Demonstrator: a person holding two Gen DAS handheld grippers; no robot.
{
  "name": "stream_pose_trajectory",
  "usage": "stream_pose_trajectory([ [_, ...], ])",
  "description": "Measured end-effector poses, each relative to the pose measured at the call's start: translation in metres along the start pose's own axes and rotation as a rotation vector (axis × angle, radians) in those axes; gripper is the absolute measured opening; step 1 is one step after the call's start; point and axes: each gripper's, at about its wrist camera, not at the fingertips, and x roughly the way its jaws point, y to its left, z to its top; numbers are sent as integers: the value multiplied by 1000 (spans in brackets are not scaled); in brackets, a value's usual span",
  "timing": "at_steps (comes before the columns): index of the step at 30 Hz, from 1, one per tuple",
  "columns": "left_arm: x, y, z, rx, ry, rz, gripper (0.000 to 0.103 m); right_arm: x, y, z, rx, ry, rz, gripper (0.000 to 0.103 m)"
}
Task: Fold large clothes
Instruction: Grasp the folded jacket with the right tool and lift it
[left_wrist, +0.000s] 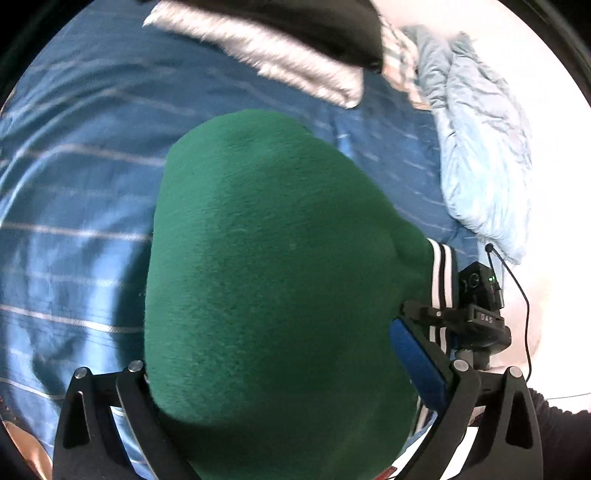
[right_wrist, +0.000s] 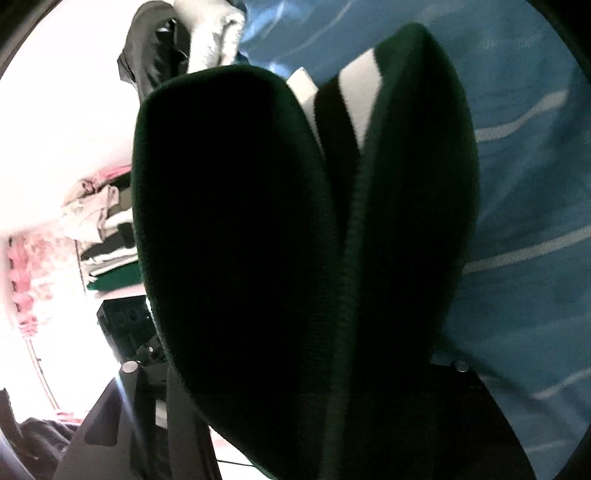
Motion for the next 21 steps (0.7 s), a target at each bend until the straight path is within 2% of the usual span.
stream_pose_trajectory([
  [7, -34, -19, 35, -1, -78, -21, 101, -21, 84, 39, -107, -29, 47, 48],
  [12, -75, -33, 84, -7, -156, -33, 101, -24, 159, 80, -185, -21, 61, 48],
  [15, -98, -41, 128, -7, -199, -46, 101, -19, 218, 120, -235, -27, 62, 48],
  [21, -124, -45, 250, 33, -283, -47, 101, 6, 329, 239, -315, -65, 51, 48],
])
